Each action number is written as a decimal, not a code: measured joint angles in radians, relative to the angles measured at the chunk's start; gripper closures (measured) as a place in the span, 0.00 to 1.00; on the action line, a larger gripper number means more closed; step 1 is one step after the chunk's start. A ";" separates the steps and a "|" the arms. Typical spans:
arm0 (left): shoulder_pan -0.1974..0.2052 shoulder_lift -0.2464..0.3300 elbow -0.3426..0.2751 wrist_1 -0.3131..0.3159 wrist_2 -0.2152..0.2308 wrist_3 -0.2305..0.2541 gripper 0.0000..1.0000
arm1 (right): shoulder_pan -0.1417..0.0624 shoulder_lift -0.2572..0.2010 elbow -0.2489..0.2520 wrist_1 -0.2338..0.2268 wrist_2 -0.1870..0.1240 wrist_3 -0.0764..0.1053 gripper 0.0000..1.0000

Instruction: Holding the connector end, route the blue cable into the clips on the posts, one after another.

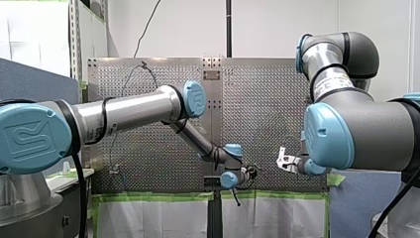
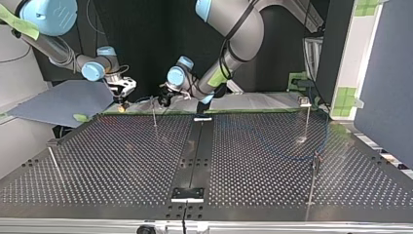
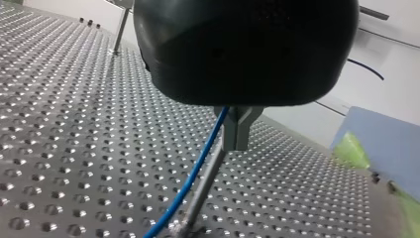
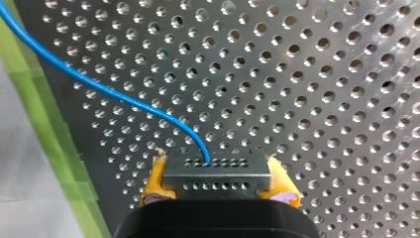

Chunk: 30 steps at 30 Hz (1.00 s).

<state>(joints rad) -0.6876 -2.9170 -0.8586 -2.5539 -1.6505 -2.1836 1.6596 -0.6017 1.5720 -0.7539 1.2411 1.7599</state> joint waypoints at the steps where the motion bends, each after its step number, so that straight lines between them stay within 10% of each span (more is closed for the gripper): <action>1: 0.002 0.000 0.005 -0.002 0.002 -0.001 1.00 | 0.001 0.000 -0.006 0.001 0.000 0.000 1.00; 30: 0.030 0.003 0.062 -0.078 -0.100 0.064 1.00 | 0.012 0.002 -0.070 0.009 -0.037 0.037 1.00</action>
<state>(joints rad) -0.6573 -2.9136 -0.7961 -2.6318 -1.7501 -2.1199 1.6713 -0.5996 1.5023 -0.7453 1.2039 1.7974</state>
